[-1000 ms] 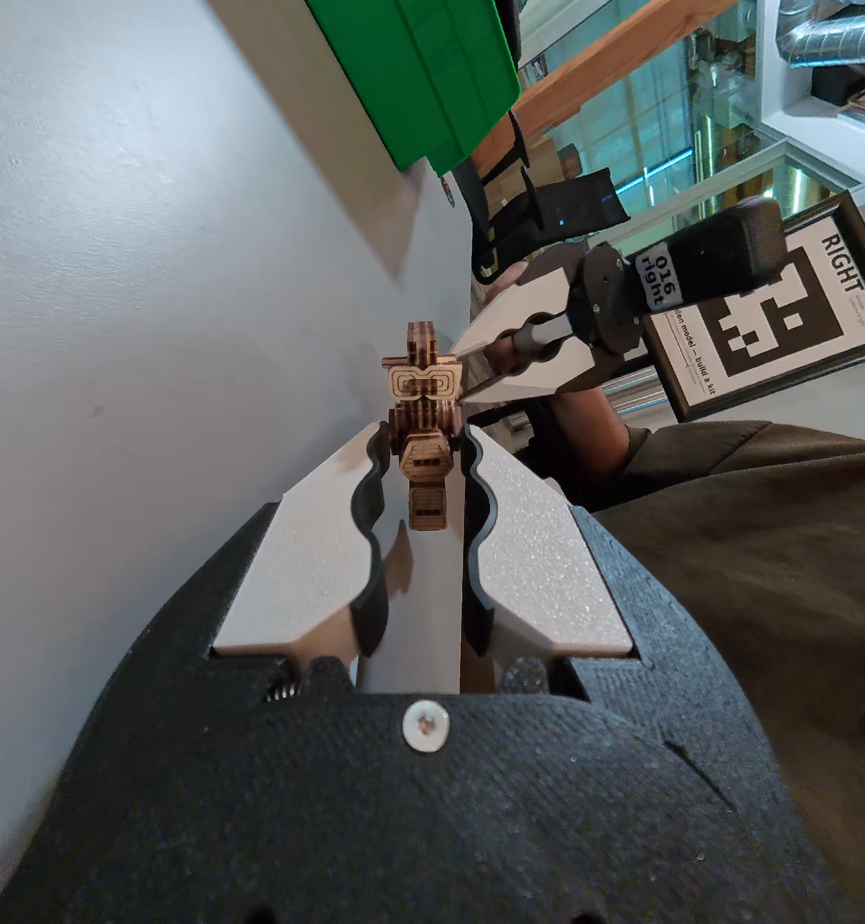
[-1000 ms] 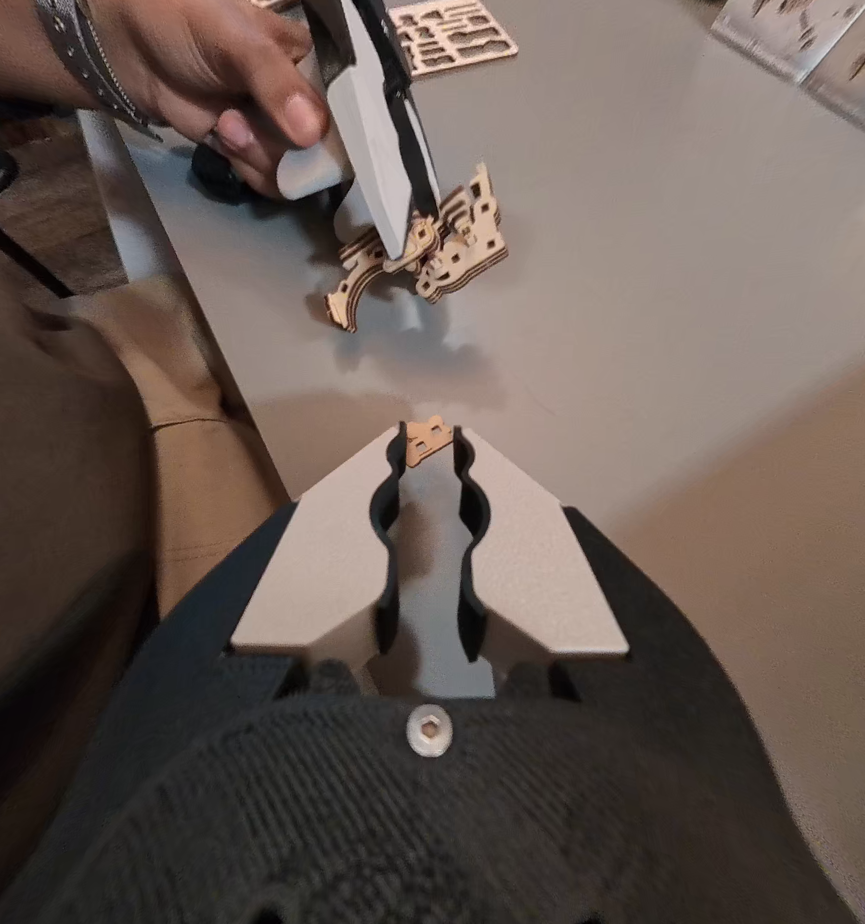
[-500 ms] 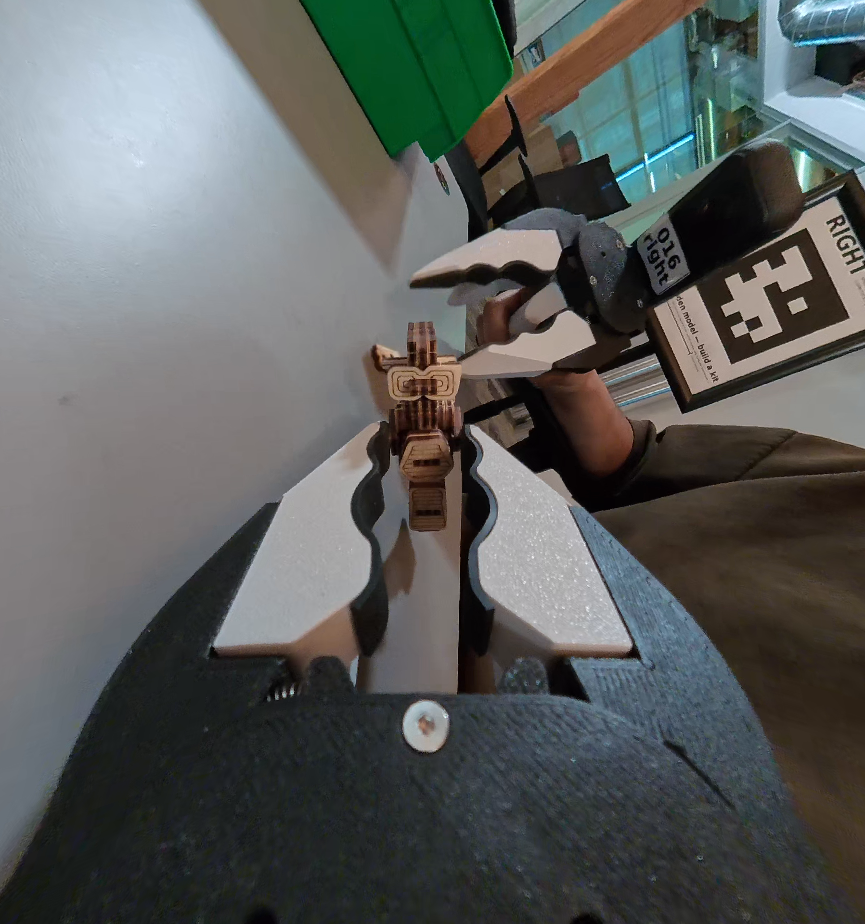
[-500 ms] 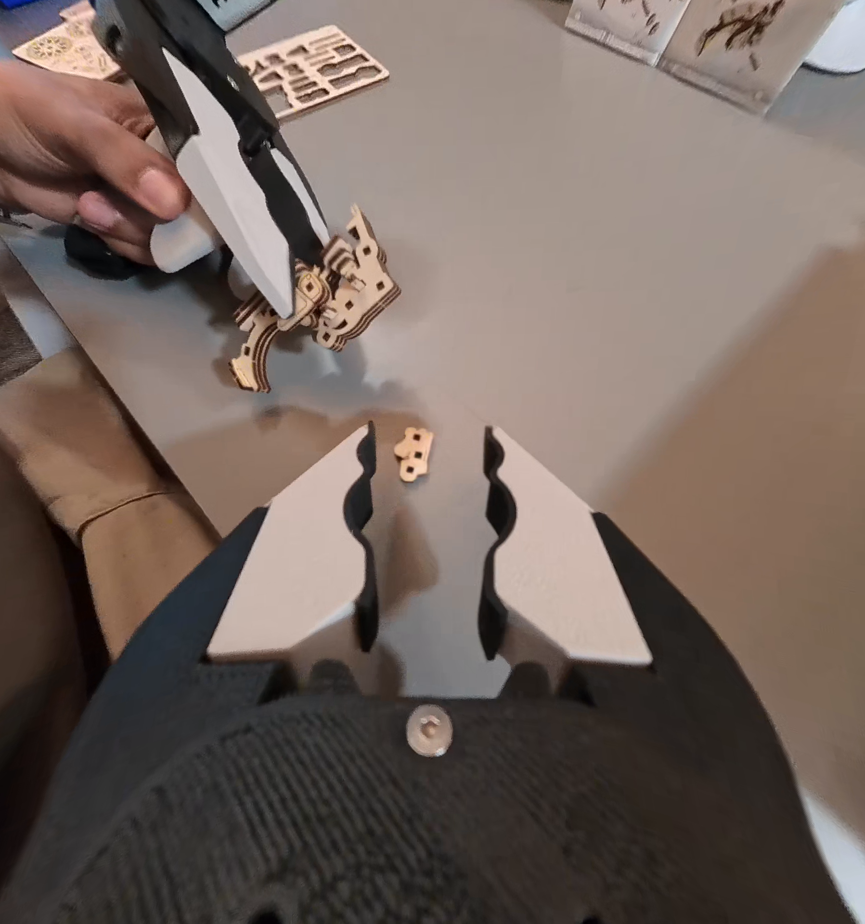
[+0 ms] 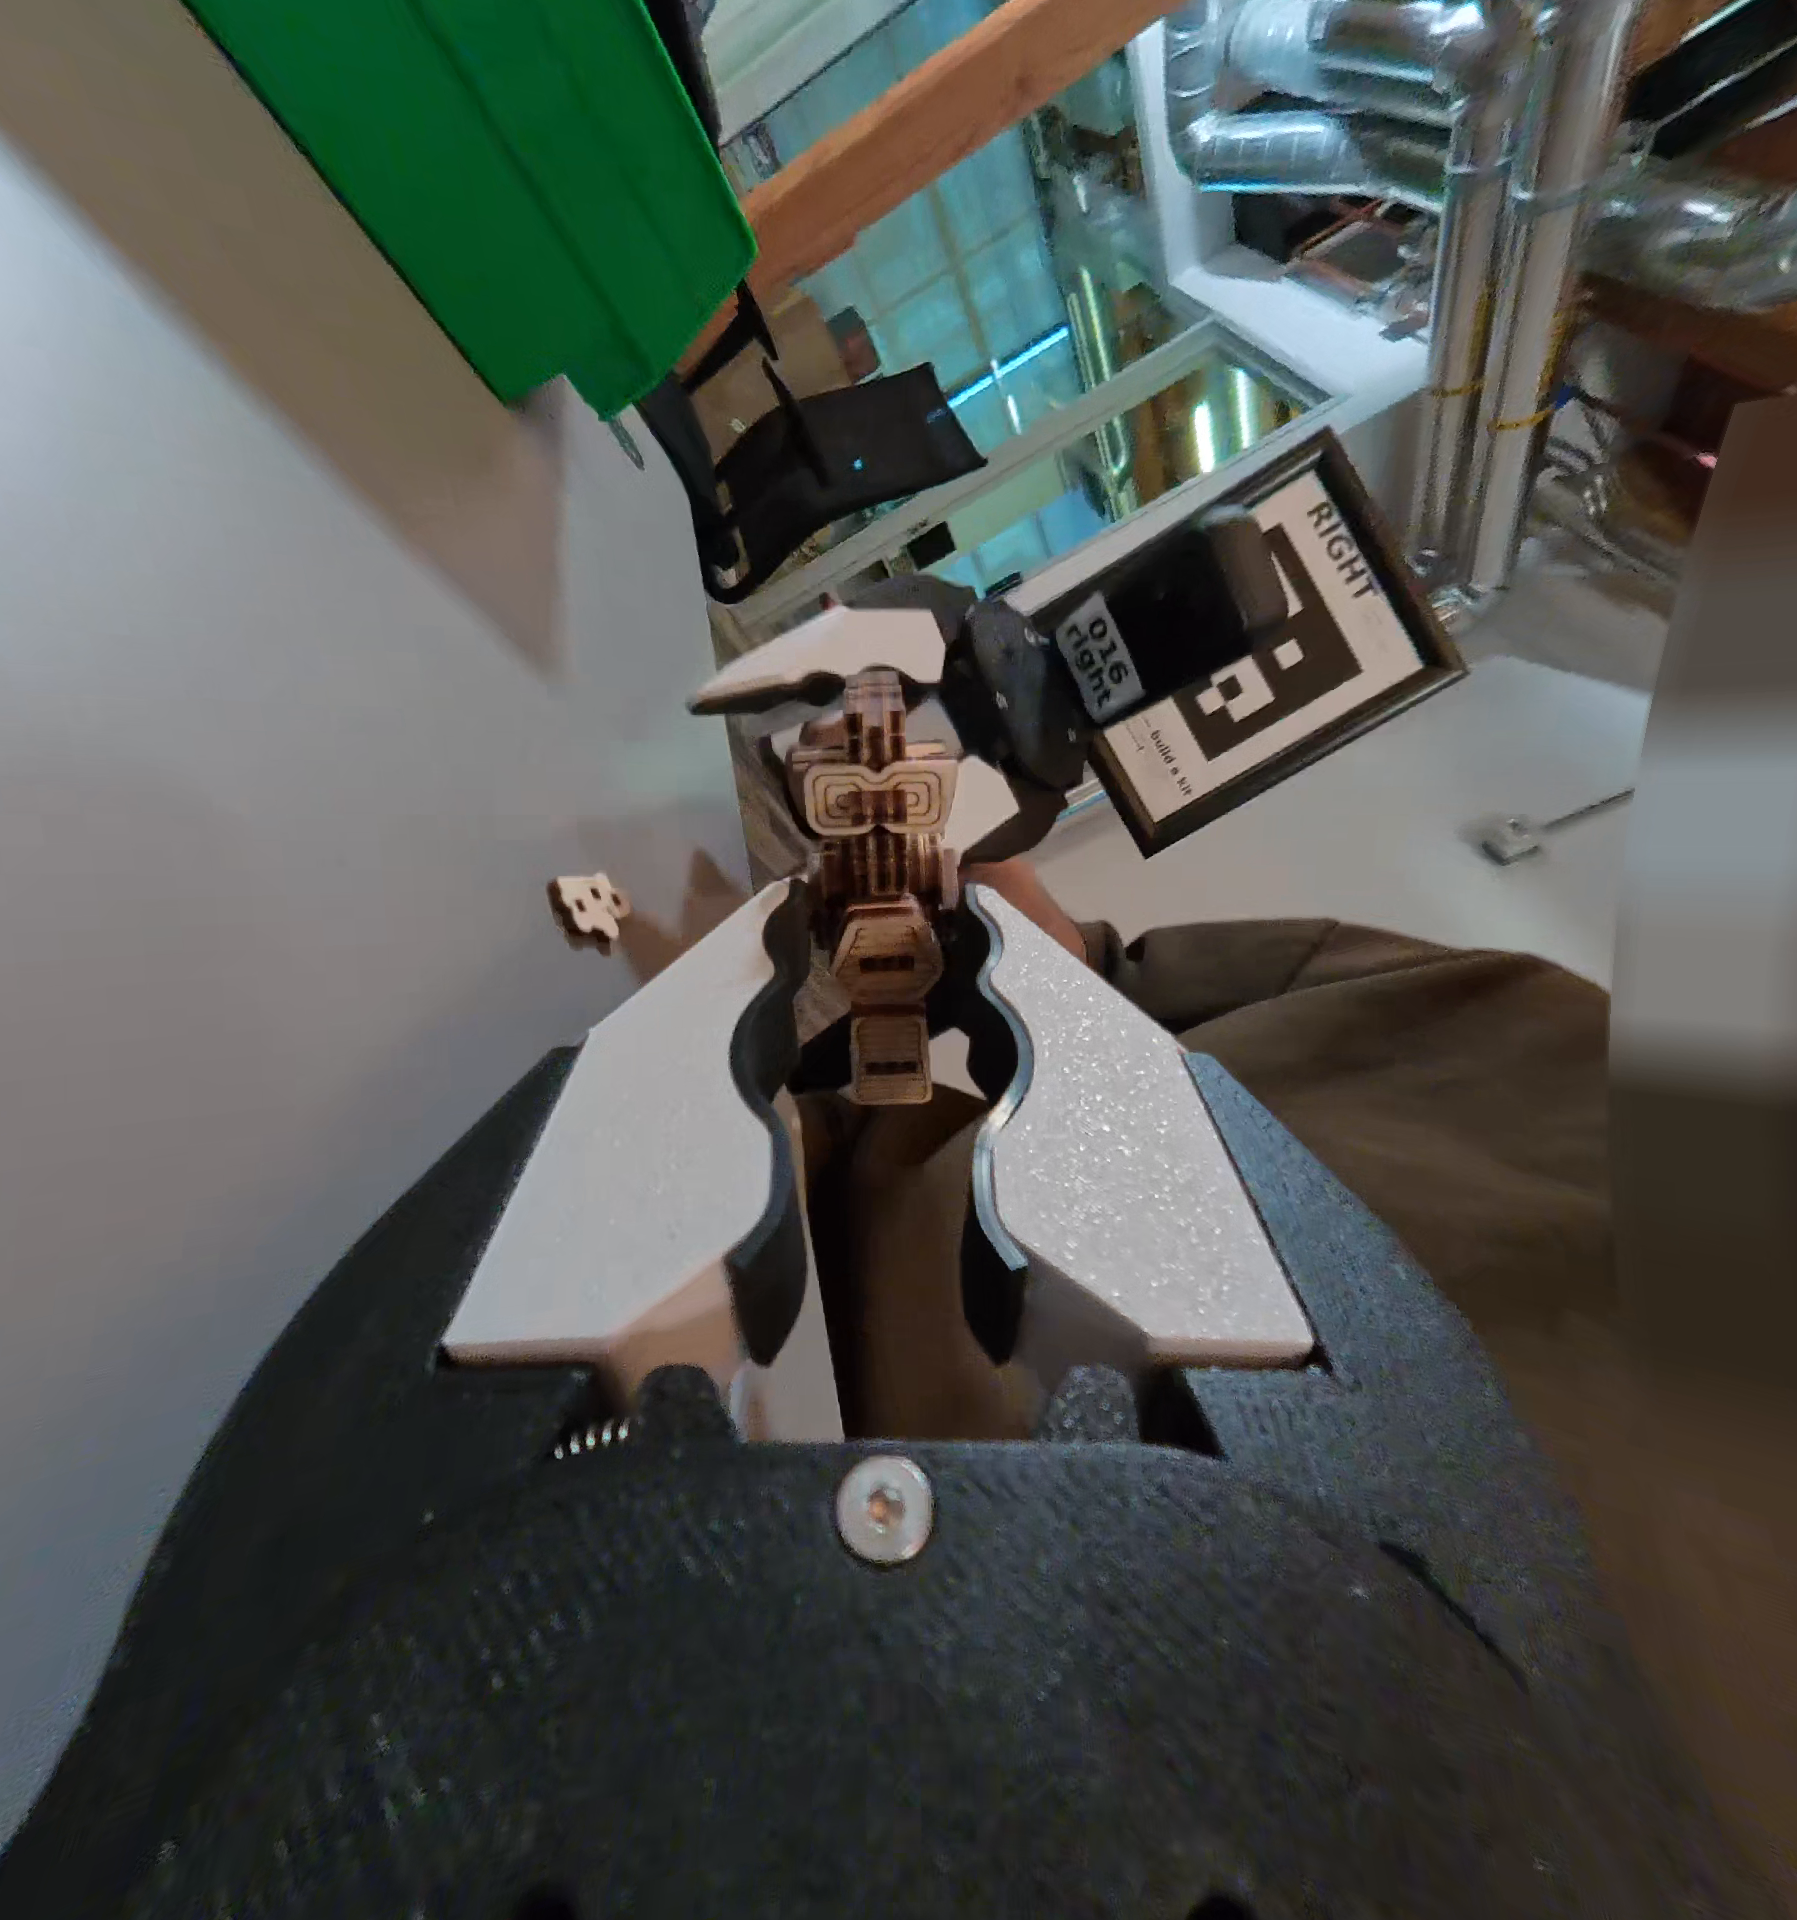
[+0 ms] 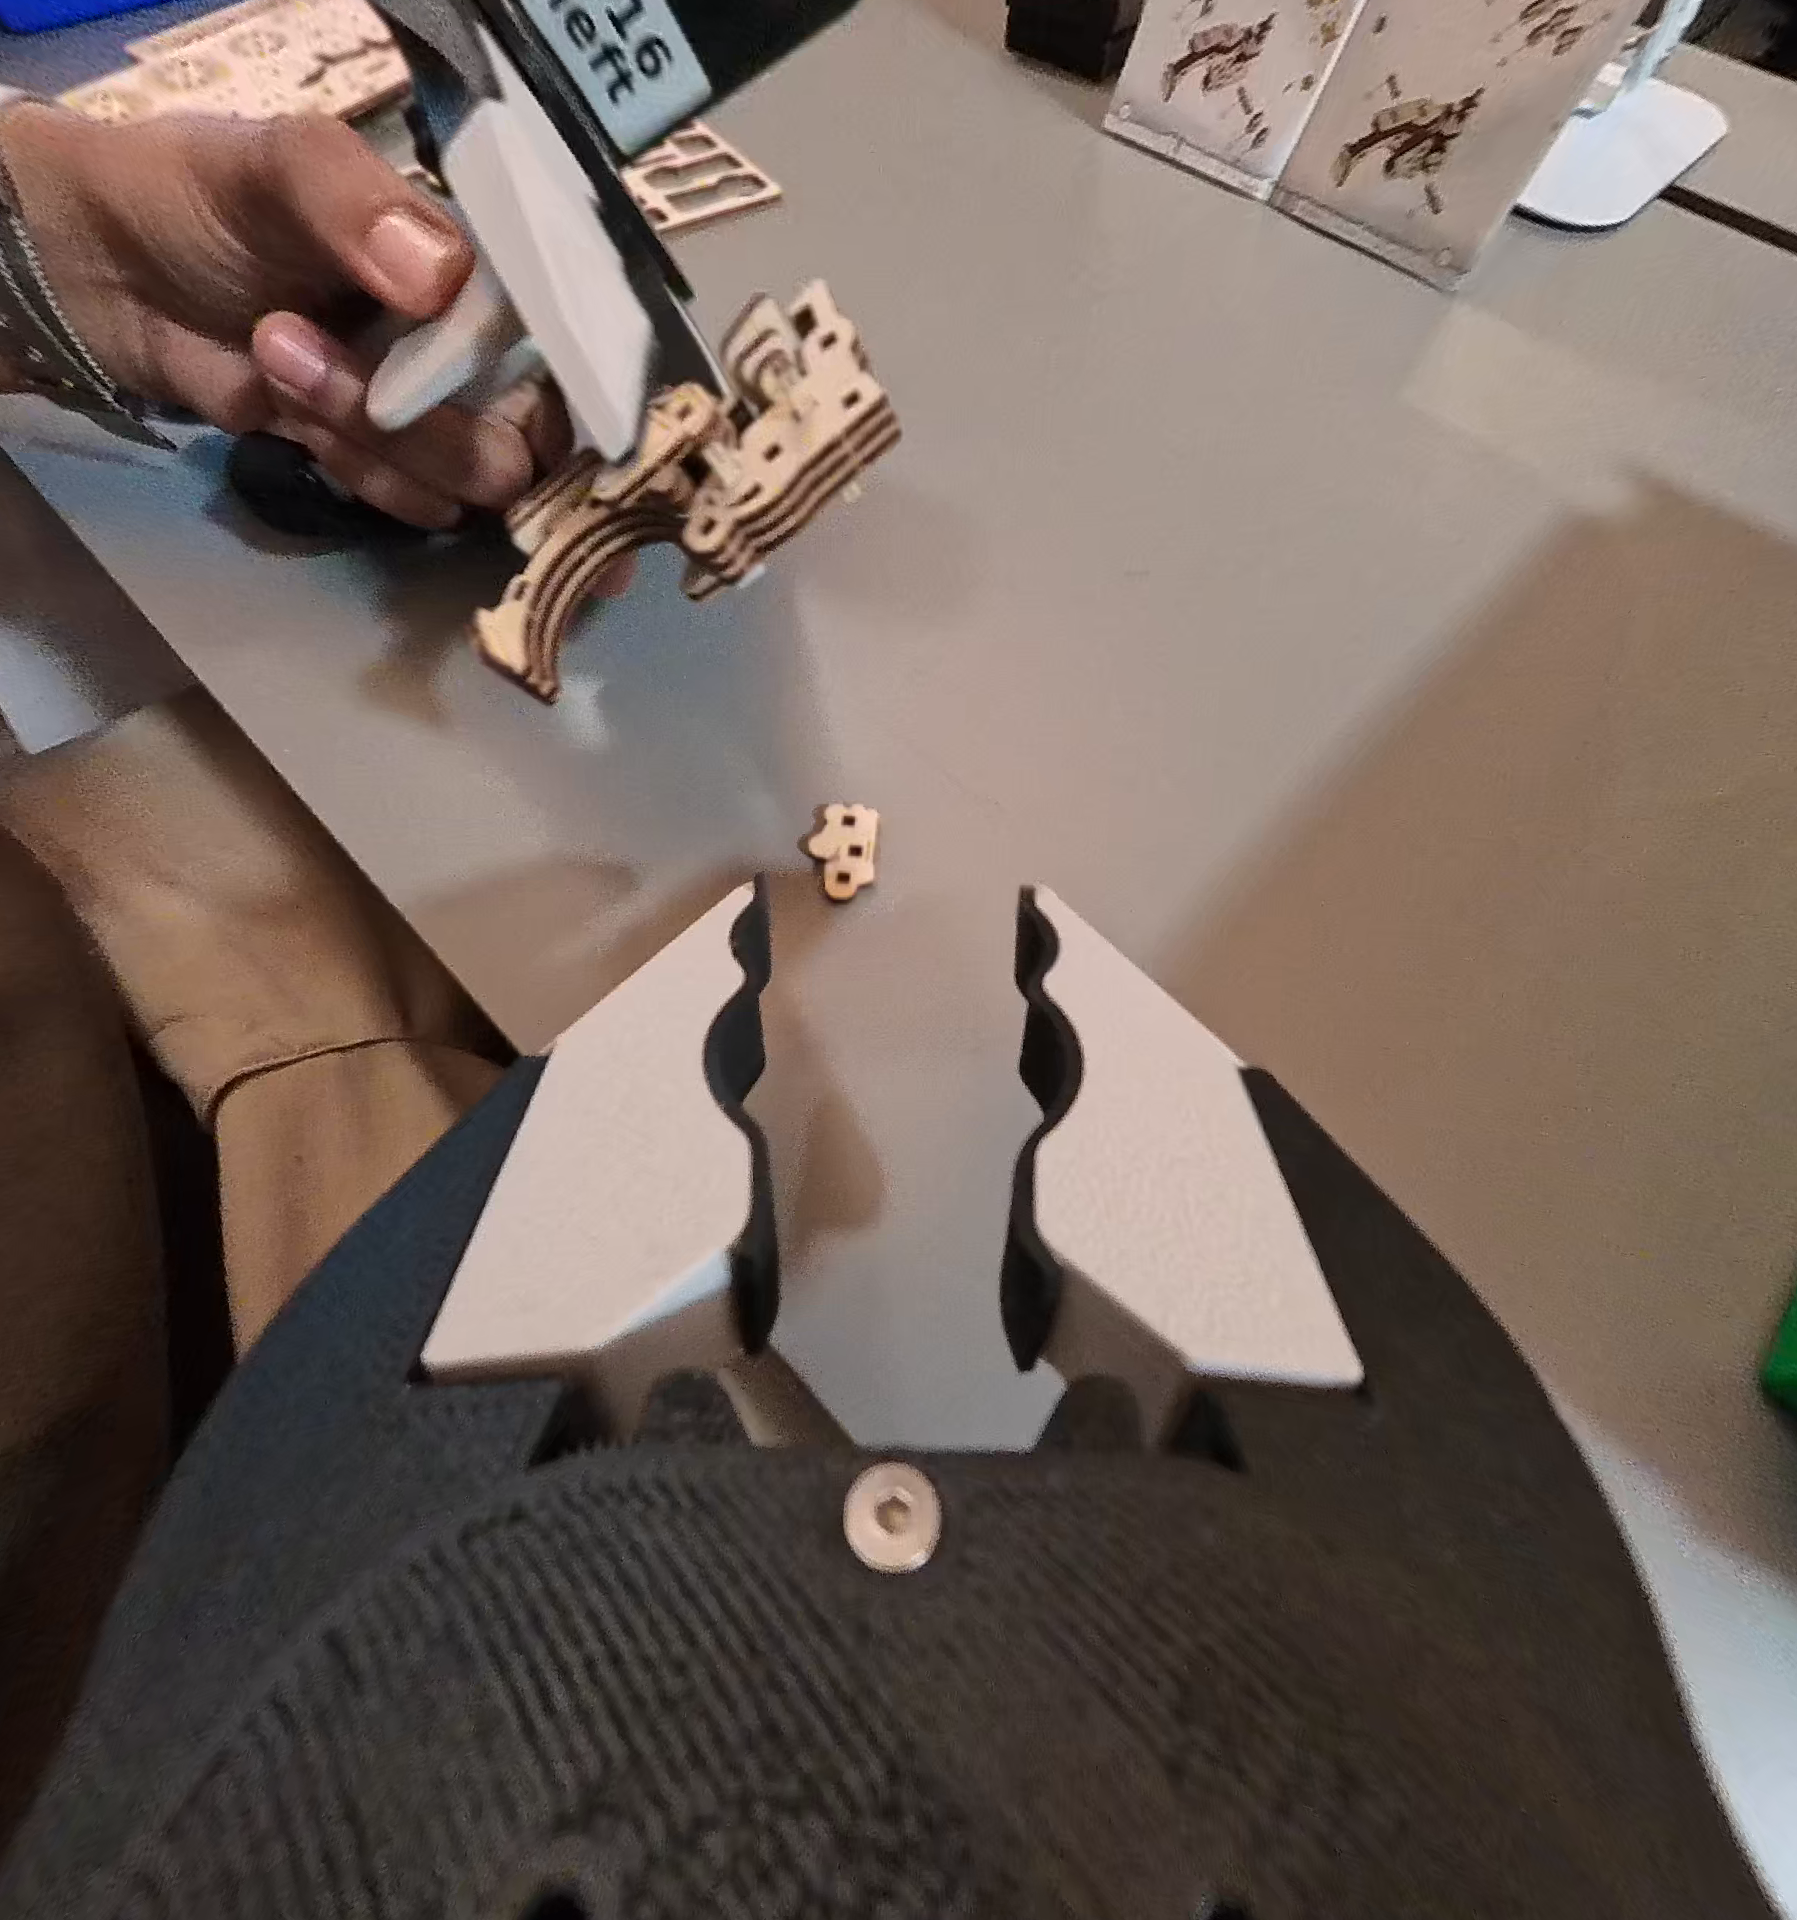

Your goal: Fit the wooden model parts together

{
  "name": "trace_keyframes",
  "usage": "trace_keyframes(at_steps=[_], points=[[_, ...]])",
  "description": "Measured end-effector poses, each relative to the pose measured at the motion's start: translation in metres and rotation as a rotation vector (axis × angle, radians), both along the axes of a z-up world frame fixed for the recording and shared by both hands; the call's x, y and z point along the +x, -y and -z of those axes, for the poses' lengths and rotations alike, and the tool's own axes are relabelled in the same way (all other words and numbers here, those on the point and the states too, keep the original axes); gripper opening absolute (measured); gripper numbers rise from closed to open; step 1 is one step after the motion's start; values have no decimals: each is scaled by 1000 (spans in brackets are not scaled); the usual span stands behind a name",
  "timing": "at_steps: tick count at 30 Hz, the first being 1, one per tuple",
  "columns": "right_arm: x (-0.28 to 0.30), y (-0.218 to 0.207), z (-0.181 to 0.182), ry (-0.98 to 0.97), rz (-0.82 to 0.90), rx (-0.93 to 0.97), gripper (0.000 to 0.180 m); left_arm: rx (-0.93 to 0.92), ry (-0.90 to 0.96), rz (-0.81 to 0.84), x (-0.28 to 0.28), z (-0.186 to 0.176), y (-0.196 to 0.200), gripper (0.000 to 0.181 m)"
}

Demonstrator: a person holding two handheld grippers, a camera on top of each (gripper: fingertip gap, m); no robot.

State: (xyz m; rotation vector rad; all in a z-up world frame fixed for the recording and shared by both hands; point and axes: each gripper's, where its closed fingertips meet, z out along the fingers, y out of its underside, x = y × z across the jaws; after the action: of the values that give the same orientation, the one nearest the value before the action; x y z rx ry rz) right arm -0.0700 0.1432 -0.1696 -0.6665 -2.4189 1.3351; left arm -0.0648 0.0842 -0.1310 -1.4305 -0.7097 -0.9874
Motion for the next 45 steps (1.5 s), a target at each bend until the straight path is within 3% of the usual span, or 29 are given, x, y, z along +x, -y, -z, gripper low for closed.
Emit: trace_keyframes(at_steps=[7,11,14,19,22,32,36,38,45], points=[[4,-8,-26,-61,59,-129,43,-3,-14,27,-10,0,-17,24],[-13,-7,-25,-110,67,-106,41,7,-40,44,-6,-1,-15,23],[-16,-1,-19,-26,34,-185,41,24,-2,81,-4,-3,-17,23],[-18,8,-45,81,-72,-442,40,58,84,155,-4,-6,-26,23],[-17,12,-49,193,-118,-526,31,57,63,148,-3,-6,-25,23],[-5,28,-53,215,-177,-536,31,24,46,191,9,-2,-24,23],[0,32,-57,282,-191,-582,21,25,22,203,19,-3,-21,23],[0,33,-56,312,-188,-585,13,18,-8,199,23,-3,-20,23],[-1,40,-47,491,-196,-634,15,-116,-182,136,26,14,-21,23]])
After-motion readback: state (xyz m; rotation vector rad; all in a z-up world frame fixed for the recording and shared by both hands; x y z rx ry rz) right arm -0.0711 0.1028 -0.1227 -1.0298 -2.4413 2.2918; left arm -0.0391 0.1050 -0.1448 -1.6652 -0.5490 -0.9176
